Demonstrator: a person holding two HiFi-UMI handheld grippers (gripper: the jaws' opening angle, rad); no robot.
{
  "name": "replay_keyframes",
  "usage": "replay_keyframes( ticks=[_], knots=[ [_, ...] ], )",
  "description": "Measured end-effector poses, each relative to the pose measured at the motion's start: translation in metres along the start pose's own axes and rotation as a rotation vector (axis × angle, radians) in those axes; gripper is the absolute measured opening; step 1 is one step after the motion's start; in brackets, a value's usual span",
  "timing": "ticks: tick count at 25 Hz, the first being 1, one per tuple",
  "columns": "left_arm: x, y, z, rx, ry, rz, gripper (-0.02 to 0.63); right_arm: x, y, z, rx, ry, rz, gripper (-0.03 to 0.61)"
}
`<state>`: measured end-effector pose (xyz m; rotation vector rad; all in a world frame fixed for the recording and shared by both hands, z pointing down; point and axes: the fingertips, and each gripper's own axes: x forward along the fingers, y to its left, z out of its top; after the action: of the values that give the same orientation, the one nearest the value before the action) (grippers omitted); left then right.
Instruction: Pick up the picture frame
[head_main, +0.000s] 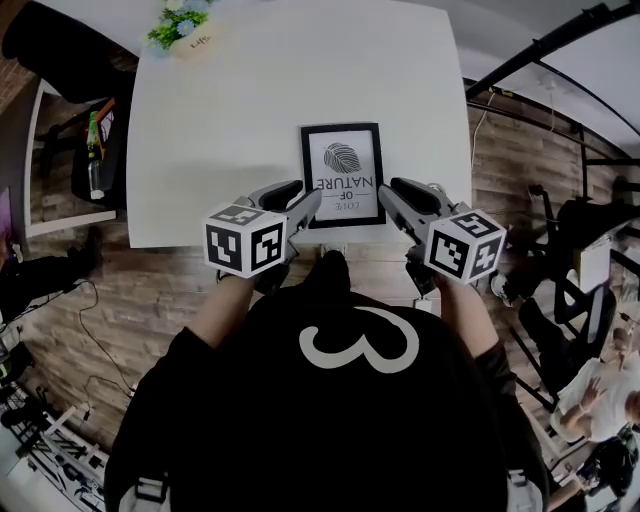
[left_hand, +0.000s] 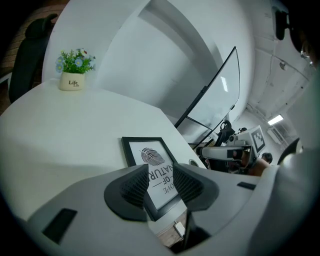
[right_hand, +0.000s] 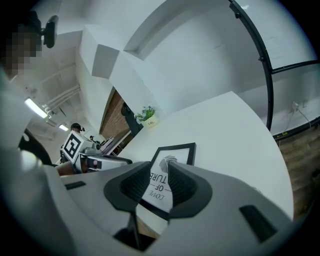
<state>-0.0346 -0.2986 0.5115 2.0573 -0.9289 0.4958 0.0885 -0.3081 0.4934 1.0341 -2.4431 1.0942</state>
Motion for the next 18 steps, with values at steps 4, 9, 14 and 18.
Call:
replay_keyframes(
  ticks=[4, 9, 14, 18],
  knots=[
    [0.008, 0.01, -0.005, 0.01, 0.017, 0.025, 0.141, 0.009, -0.01, -0.005, 0.007, 0.033, -0.028, 0.112],
    [0.015, 0.02, -0.011, -0.003, 0.044, 0.042, 0.141, 0.022, -0.017, -0.014, 0.007, 0.084, -0.05, 0.115],
    [0.024, 0.03, -0.015, -0.025, 0.056, 0.058, 0.141, 0.033, -0.03, -0.027, -0.021, 0.141, -0.093, 0.115],
    [0.032, 0.035, -0.02, -0.022, 0.074, 0.074, 0.14, 0.039, -0.038, -0.032, -0.029, 0.171, -0.113, 0.115]
  ],
)
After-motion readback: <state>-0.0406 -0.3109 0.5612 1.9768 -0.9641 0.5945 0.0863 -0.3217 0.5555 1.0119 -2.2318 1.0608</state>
